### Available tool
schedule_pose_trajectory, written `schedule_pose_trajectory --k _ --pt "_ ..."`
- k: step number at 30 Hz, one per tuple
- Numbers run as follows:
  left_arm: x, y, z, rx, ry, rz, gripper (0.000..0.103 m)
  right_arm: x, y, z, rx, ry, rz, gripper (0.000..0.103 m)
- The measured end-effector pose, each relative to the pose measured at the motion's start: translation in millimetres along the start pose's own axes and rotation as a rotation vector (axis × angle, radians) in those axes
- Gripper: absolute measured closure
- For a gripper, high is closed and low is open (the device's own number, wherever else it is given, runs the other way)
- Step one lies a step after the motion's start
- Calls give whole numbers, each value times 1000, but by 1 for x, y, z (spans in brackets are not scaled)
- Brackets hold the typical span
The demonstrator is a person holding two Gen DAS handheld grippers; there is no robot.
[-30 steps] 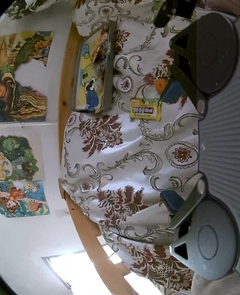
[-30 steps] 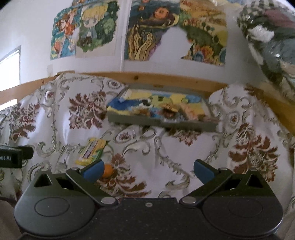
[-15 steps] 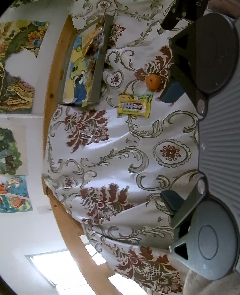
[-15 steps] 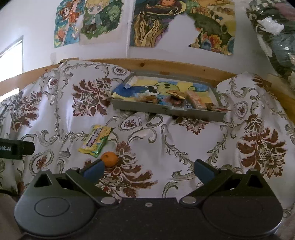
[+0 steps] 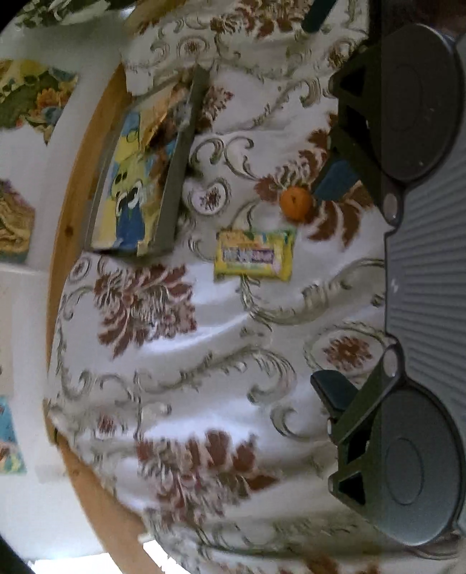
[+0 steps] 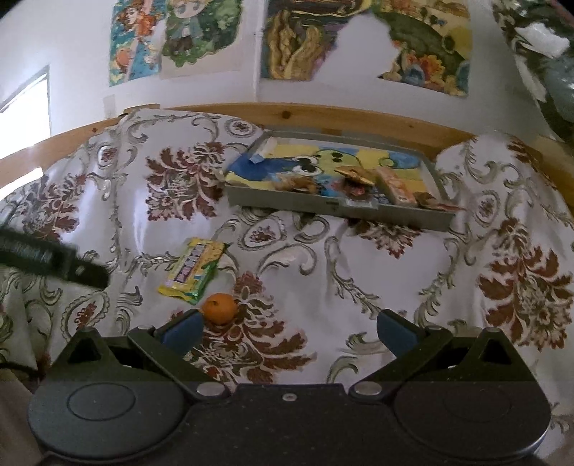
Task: Organize snacks
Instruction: 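Lift both tools out of the tray and back over the remaining snacks, then grasp the yellow bar packet with the left tool while the right grasps the orange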
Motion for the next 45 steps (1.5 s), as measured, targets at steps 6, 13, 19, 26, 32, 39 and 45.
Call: schedule_pose_trajectory --k 6,13,19,26,32,39,45 --pt "-4 25 18 -48 37 67 0 5 4 12 19 26 -38 1" --pt "-12 37 42 -47 11 68 0 10 10 40 66 69 -56 1" --pt "-14 36 64 -3 -29 30 0 17 8 68 124 175 -65 1" --pt "-28 40 88 16 -54 69 0 9 4 101 136 169 -52 1" --pt "-38 44 106 17 -95 122 0 6 -4 126 170 179 -3 6" --pt "-47 39 116 -18 -64 194 1 17 -12 148 211 173 -37 14" --pt "-54 36 119 -21 -57 225 9 20 -15 155 218 162 -50 22"
Point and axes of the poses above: each gripper's, at about its wrist camera, not at the fingertips, and z roughly the way its jaws point, x to its left, y to its top, the point moved 7 cm from there along z, roughly the way its jaws point, and after that the axes turned 14 degrees about y, right-handed, at the moved point
